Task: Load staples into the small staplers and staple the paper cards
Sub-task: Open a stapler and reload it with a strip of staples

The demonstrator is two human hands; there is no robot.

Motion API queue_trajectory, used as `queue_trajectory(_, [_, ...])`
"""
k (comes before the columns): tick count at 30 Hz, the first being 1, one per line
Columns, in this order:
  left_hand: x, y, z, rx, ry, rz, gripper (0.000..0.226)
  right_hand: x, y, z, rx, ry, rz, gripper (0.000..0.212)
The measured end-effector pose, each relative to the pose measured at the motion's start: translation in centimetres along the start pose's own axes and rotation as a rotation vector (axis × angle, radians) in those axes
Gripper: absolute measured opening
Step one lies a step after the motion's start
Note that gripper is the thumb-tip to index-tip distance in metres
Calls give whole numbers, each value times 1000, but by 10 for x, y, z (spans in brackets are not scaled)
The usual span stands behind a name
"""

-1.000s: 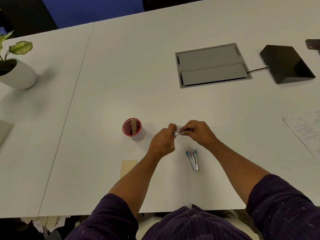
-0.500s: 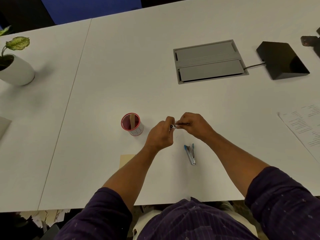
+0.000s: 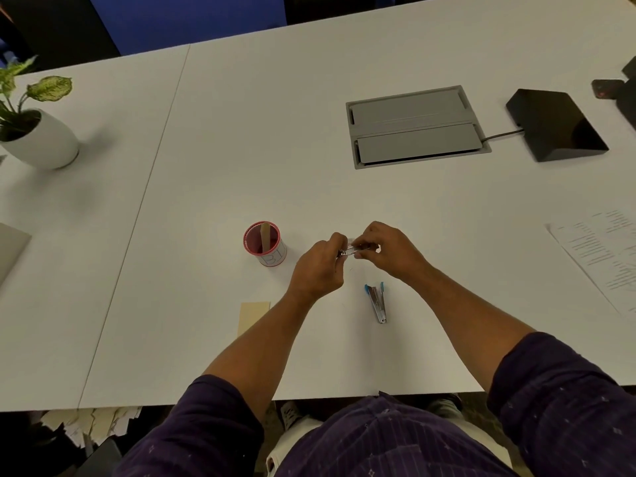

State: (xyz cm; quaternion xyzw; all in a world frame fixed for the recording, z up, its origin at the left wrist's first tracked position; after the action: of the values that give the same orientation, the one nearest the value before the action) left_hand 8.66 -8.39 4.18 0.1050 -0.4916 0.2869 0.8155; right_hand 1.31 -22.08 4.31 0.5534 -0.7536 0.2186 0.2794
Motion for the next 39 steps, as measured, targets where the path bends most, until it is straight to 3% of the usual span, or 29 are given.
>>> queue_trajectory(3, [0,2,1,19,-9,-6,29,1,4,7,-33,51,20,24])
queue_trajectory(7, [5,4,4,41,47,29,38,6,5,15,-108,51,49,26])
queue_trajectory(17, [15,11,8,9,50,69,25,0,8,15,-199,-249,18,9])
queue_trajectory(24, [23,17,10,-16,-32,89,15,-1,6,8,-207,-392,-28,30])
queue_trajectory(28, [22,21,9,22,-43,67,10,-4,3,7,-221,-397,-21,26])
queue_trajectory(32, [23,22,6,38,-27,67,14,-5,5,5,-210,-375,-30,36])
queue_trajectory(39, [20,21,6,40,15,67,26,-9,8,7,-223,-373,-31,26])
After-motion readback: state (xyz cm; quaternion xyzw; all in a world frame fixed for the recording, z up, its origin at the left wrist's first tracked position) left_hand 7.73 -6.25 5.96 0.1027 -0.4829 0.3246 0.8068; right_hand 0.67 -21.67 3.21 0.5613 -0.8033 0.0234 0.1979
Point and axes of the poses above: each hand's wrist, its own y-axis away from the middle knuckle, its own x-axis out of the back of the hand, z = x × y, the point moved 7 cm from there along -y, towards the middle knuckle
